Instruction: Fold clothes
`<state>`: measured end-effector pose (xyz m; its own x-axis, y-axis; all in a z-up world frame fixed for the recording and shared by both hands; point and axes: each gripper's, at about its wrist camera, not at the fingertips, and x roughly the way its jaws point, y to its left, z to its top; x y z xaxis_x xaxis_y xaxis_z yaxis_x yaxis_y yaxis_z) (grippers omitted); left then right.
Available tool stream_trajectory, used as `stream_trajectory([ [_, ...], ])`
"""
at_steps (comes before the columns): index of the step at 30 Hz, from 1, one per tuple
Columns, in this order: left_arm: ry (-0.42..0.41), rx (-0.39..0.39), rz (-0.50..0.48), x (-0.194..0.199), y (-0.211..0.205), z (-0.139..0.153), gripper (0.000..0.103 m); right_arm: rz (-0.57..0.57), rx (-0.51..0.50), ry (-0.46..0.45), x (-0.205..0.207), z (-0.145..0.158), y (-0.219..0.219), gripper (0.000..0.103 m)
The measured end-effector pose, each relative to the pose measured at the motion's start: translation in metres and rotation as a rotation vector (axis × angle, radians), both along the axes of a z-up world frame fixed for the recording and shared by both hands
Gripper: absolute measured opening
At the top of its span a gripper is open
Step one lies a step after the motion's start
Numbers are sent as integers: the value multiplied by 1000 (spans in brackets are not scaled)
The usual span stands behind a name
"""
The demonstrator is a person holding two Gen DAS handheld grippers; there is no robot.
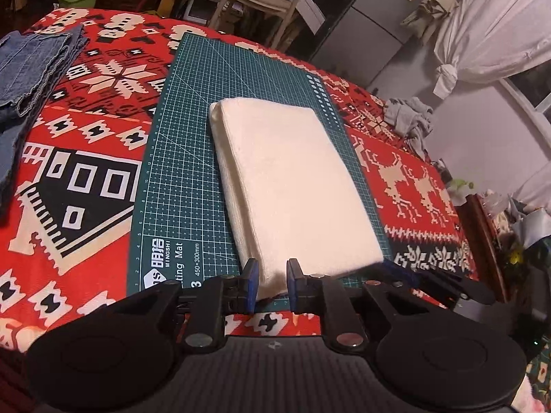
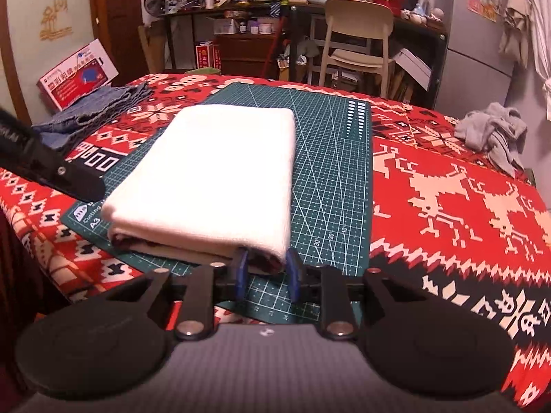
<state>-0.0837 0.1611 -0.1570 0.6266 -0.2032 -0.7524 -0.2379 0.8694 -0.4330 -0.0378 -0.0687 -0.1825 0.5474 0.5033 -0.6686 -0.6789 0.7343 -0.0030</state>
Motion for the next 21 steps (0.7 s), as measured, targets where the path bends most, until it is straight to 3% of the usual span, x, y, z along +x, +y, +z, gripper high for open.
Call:
stream_trajectory([
  [8, 13, -31, 5, 5, -1, -16, 16, -39, 51, 51, 0, 5, -13, 6],
  [14, -4, 5, 4, 2, -6, -16, 13, -45, 64, 27, -11, 23, -20, 2],
  [21, -4, -30, 36, -4, -3, -19, 12, 69, 102, -29, -15, 47, 16, 3],
])
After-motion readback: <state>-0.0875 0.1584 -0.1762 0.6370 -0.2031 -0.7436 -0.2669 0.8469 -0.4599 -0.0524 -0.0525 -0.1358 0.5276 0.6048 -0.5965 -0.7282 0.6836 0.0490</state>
